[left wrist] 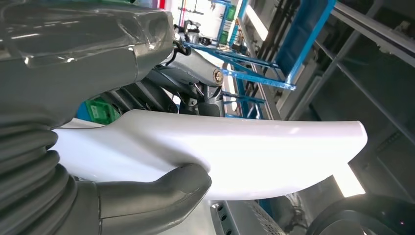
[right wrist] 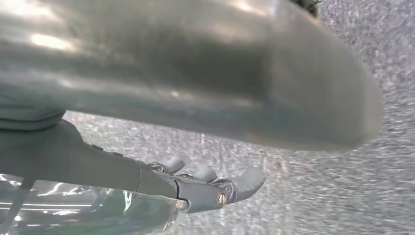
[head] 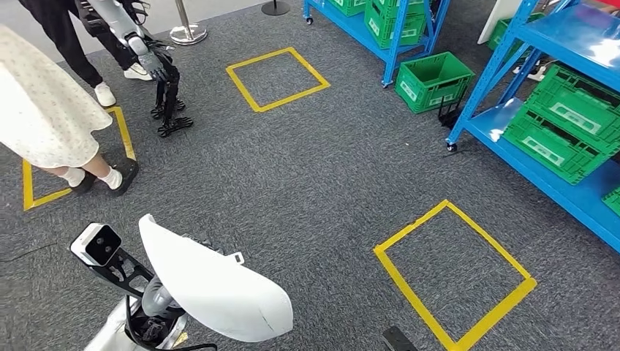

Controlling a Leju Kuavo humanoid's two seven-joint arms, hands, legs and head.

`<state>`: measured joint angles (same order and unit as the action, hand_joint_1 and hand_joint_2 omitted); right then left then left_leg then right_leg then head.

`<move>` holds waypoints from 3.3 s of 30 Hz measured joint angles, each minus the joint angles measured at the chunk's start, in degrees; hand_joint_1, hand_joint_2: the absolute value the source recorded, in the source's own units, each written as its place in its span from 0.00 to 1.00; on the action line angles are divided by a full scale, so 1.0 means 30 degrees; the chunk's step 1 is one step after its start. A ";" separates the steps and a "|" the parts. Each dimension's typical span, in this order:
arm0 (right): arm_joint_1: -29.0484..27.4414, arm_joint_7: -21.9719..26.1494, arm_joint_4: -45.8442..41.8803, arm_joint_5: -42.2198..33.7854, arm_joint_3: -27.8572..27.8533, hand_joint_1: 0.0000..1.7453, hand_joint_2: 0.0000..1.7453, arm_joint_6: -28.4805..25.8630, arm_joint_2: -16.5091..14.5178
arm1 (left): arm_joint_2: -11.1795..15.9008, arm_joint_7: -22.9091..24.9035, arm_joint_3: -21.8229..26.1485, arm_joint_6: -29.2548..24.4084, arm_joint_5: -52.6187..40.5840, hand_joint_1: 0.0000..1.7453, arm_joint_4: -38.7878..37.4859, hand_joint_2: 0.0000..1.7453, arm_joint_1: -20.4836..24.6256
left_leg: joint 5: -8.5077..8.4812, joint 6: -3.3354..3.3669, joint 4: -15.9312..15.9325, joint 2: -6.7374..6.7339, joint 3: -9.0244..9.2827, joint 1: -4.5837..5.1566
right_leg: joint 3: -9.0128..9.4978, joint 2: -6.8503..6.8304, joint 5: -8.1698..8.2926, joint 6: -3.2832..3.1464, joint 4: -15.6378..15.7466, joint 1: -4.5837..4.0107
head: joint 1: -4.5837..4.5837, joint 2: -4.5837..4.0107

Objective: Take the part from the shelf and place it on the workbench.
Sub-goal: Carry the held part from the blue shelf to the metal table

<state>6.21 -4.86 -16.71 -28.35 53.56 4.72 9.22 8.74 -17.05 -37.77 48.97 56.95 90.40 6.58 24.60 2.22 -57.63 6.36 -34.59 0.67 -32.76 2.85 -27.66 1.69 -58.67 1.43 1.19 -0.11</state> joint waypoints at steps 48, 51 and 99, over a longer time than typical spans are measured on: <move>-0.0121 -0.0089 -0.0051 0.0193 -0.0594 0.00 0.00 0.0173 -0.0206 | 0.0129 -0.0208 -0.0563 -0.0031 -0.0035 1.00 0.0049 1.00 0.0520 | 0.0112 -0.0107 -0.0179 -0.2881 -0.0349 0.0100 | 0.0386 -0.3100 -0.0286 -0.0555 0.0183 -0.0505 | 0.0144 0.0000; -0.0028 -0.0104 -0.0062 0.0222 -0.0599 0.00 0.00 0.0184 -0.0197 | 0.0138 -0.0226 -0.0550 -0.0028 -0.0053 1.00 0.0118 1.00 0.0523 | -0.0101 0.0160 0.0283 -0.2216 0.0118 -0.0050 | 0.0054 -0.2290 -0.0851 -0.0430 -0.0780 -0.0412 | 0.0099 0.0000; -0.0007 -0.0120 0.0080 0.0335 -0.0851 0.00 0.00 0.0364 -0.0078 | -0.0104 -0.0233 -0.0727 0.0215 -0.0200 1.00 -0.0015 1.00 0.0756 | 0.0626 -0.0617 -0.0977 -0.0753 -0.0440 -0.0368 | -0.0288 -0.0723 0.0557 -0.0446 0.0082 0.0040 | -0.0014 0.0000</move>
<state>6.19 -5.22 -16.47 -27.34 51.01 5.81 8.99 8.43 -17.75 -39.95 49.61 56.35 90.36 8.85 26.47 0.37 -60.56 4.10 -35.91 -0.43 -33.63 0.68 -25.99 0.35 -58.43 1.55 1.15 -0.11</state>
